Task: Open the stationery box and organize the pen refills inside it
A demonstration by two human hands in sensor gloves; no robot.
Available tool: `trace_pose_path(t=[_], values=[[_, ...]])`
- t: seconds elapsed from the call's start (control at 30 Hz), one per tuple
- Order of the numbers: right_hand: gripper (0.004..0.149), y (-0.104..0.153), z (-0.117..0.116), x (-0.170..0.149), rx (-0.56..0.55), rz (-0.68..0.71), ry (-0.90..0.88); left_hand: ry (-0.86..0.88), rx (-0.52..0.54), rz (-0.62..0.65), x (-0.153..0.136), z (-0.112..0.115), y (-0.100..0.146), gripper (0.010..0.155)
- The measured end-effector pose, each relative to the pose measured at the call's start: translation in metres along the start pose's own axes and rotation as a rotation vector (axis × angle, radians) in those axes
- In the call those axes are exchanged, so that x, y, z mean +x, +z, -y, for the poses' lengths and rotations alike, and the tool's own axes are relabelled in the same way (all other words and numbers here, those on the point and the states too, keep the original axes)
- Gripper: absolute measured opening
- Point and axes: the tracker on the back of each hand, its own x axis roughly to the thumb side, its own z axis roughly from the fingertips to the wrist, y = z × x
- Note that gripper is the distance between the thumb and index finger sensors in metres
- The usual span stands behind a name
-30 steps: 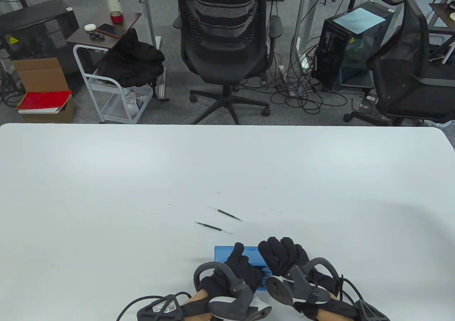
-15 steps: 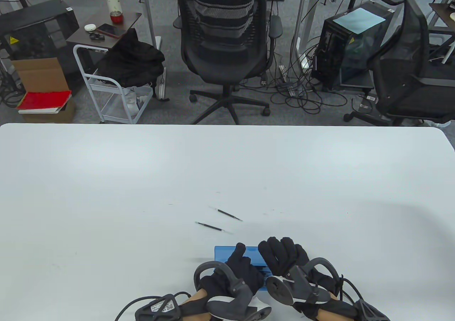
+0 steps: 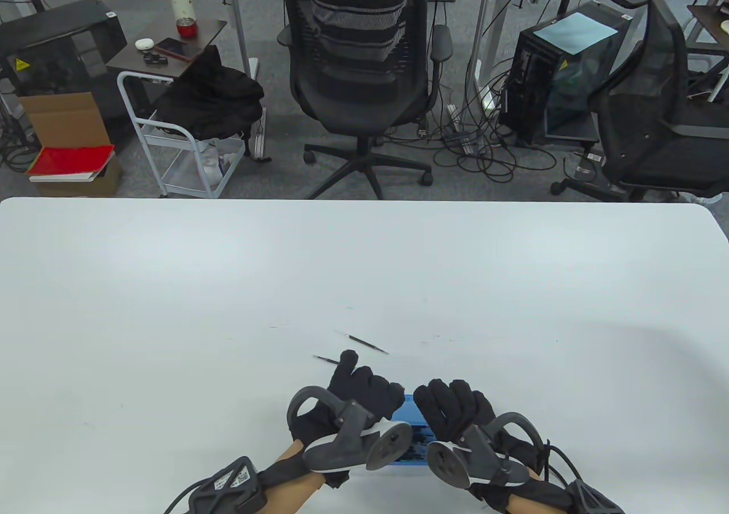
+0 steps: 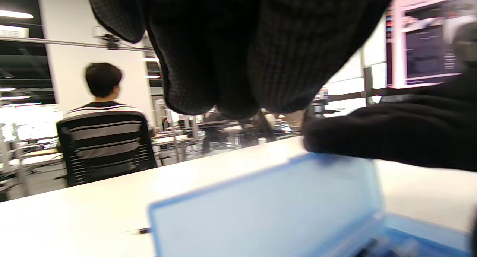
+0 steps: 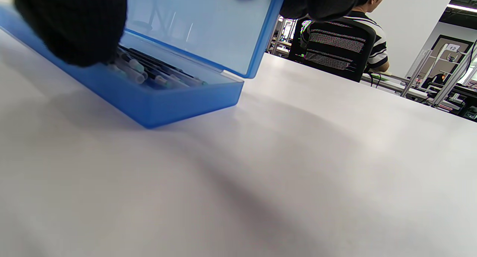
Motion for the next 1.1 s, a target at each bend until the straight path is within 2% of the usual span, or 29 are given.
trace_pose_path(t=[0.2, 0.5, 0.8, 1.1], values=[[0.115, 0.0, 0.0, 0.0, 0.0, -0.001, 0.001, -0.055, -0.083, -0.2, -0.036, 0.011, -0.017, 0.048], [0.115, 0.0, 0.0, 0.0, 0.002, 0.0, -0.004, -0.08, -0.197, -0.335, -0.074, 0.052, -0.041, 0.049], [0.115, 0.0, 0.0, 0.0, 0.002, 0.0, -0.004, -0.068, -0.336, -0.362, -0.086, 0.096, -0.06, 0.047], [0.113, 0.0, -0.001, 0.0, 0.004, 0.005, -0.013, -0.055, -0.364, -0.313, -0.079, 0.112, -0.069, 0.046]])
